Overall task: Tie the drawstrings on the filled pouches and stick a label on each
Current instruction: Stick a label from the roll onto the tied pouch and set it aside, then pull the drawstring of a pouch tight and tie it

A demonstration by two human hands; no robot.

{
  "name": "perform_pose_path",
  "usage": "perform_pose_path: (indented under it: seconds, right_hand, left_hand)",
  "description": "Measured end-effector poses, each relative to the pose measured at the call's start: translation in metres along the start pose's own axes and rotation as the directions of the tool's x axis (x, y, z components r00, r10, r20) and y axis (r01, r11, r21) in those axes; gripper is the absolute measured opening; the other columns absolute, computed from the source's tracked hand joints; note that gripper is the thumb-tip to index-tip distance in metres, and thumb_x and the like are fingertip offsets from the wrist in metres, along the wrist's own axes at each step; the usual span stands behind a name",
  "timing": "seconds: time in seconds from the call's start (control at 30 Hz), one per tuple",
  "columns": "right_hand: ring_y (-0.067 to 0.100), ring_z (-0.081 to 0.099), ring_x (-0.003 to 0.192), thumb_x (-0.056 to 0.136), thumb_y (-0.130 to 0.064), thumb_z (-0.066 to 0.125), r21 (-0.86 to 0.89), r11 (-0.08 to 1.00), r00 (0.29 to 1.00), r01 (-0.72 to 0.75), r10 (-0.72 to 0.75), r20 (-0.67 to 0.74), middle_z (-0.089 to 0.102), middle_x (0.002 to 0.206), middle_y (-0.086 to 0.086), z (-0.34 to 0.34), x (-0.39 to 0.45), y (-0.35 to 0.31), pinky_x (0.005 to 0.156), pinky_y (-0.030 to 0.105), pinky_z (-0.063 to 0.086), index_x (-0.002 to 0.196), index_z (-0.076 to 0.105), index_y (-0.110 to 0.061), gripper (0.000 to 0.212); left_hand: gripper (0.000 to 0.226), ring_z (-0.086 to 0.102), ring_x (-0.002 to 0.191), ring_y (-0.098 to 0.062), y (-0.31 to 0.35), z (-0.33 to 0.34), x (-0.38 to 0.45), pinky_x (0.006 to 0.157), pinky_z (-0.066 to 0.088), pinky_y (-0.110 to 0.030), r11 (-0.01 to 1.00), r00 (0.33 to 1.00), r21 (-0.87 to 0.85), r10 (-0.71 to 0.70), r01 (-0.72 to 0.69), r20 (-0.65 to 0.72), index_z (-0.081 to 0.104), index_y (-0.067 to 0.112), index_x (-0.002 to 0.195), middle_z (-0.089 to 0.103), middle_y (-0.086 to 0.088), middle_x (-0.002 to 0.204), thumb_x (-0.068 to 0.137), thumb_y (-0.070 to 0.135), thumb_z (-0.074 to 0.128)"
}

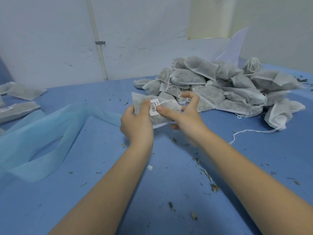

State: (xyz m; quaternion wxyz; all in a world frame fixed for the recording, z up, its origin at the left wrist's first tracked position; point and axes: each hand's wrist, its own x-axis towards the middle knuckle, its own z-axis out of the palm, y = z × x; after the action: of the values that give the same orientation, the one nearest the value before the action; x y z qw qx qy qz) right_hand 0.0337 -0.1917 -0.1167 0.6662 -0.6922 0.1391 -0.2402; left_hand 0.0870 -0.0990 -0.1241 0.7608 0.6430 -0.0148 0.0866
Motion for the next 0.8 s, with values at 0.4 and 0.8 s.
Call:
perform_pose_path:
  seconds: [0.4,0.8]
  right_hand:
    - [0.008,0.066,0.098,0.093,-0.043,0.056,0.156,0.987,0.881,-0.036,-0.043,0.472,0.067,0.111,-0.007,0.119,0.030,-0.047,0.093,0.025,0.051,0.102,0.064,-0.034,0.015]
    - [0.011,0.069,0.082,0.098,-0.031,0.051,0.358,0.931,0.954,-0.064,-0.048,0.296,0.069,0.097,0.006,0.039,0.009,-0.054,0.079,0.020,0.055,0.100,0.065,-0.012,0.023]
  left_hand:
    - [0.028,0.057,0.084,-0.026,0.014,-0.009,0.005,0.067,0.038,-0.031,0.981,0.962,-0.180,-0.119,0.075,-0.245,0.052,0.012,0.101,0.061,-0.003,0.092,0.096,0.036,0.039]
    - [0.024,0.059,0.071,-0.006,0.010,0.022,-0.012,0.061,0.044,-0.015,0.994,0.989,-0.027,0.111,-0.109,0.098,0.049,0.026,0.075,0.060,0.011,0.072,0.097,0.035,0.045]
